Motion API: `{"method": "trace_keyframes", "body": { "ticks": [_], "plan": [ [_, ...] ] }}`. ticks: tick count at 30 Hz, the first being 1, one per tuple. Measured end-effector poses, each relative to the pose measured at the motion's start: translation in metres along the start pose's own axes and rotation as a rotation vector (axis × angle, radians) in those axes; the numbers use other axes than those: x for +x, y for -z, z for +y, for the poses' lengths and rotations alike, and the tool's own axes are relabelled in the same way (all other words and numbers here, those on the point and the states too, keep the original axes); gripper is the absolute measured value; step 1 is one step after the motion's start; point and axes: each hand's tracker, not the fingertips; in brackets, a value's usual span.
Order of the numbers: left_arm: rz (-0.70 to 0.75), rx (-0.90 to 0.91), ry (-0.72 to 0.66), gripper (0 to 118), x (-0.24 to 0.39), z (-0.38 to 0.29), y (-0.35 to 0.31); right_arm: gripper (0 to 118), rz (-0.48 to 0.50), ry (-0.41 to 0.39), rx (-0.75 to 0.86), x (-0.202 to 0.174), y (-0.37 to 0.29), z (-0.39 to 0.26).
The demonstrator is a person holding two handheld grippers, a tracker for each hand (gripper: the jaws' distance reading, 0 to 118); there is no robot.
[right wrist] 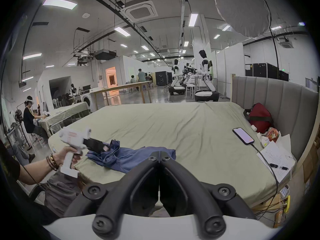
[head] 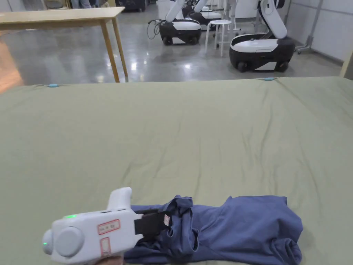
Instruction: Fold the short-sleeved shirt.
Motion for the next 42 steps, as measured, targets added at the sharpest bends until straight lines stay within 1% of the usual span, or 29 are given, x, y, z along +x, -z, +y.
{"method": "trace_keyframes", "body": {
  "ticks": [3,5,7,9,13,14,16,19,22,24,26,29,32,34,35,36,37,38,39,40,41,42],
  "plan": [
    [0.004,-0.042,0.007,0,0.002,-0.004,0.032,1,-0.010,-0.003,-0.001,0.002,-0.001,0.002],
    [-0.022,-0.060,0.004,0,0.004,-0.003,0.045,1,-0.013,-0.005,-0.006,0.002,-0.001,0.002],
    [-0.020,-0.072,-0.005,0,0.006,-0.004,0.050,1,-0.015,-0.008,-0.011,0.003,-0.001,0.002],
    [0.019,-0.113,-0.004,0,0.004,-0.003,0.058,1,-0.015,-0.008,-0.018,0.002,0.001,0.000],
    [-0.013,-0.119,-0.052,0,0.000,0.000,0.054,1,-0.007,-0.003,-0.027,0.002,0.004,-0.004],
    [-0.015,-0.104,-0.045,0,0.003,0.001,0.045,1,-0.005,-0.002,-0.028,0.002,0.004,-0.004],
    [-0.036,-0.023,0.018,0,0.017,0.006,0.018,1,-0.003,-0.005,-0.027,0.001,0.004,-0.004],
    [-0.170,0.109,0.034,0,0.037,0.010,-0.044,1,0.009,-0.007,-0.013,0.001,0.005,0.000],
    [-0.139,0.234,0.111,0,0.056,-0.001,-0.117,1,0.030,-0.018,0.019,-0.002,0.006,0.003],
    [-0.132,0.291,0.120,0,0.058,-0.015,-0.159,1,0.048,-0.022,0.032,-0.005,0.009,0.004],
    [-0.140,0.308,0.105,0,0.056,-0.027,-0.189,1,0.059,-0.022,0.034,-0.009,0.013,0.004],
    [-0.094,0.330,0.099,0,0.047,-0.032,-0.209,1,0.075,-0.030,0.028,-0.015,0.021,0.004],
    [-0.045,0.313,0.056,0,0.038,-0.022,-0.206,1,0.089,-0.032,0.020,-0.019,0.025,0.003],
    [-0.087,0.279,-0.006,0,0.020,-0.013,-0.196,1,0.095,-0.032,0.016,-0.021,0.025,0.002],
    [-0.104,0.275,-0.041,4,0.010,-0.010,-0.190,1,0.098,-0.032,0.014,-0.021,0.025,0.002],
    [-0.116,0.267,-0.077,13,-0.001,-0.006,-0.184,1,0.099,-0.032,0.012,-0.021,0.026,0.003],
    [-0.134,0.239,-0.129,44,-0.015,-0.001,-0.176,1,0.094,-0.033,0.008,-0.021,0.026,0.003],
    [-0.156,0.216,-0.195,84,-0.029,0.004,-0.167,1,0.090,-0.034,0.006,-0.021,0.026,0.003],
    [-0.180,0.183,-0.245,117,-0.042,0.007,-0.158,1,0.089,-0.034,0.004,-0.021,0.026,0.003],
    [-0.157,0.161,-0.292,117,-0.050,0.009,-0.147,1,0.090,-0.033,0.000,-0.022,0.026,0.004],
    [-0.157,0.135,-0.305,118,-0.060,0.011,-0.137,1,0.089,-0.032,-0.002,-0.022,0.026,0.005],
    [-0.174,0.179,-0.285,118,-0.065,0.018,-0.134,1,0.087,-0.033,-0.003,-0.022,0.026,0.005]
  ]
}}
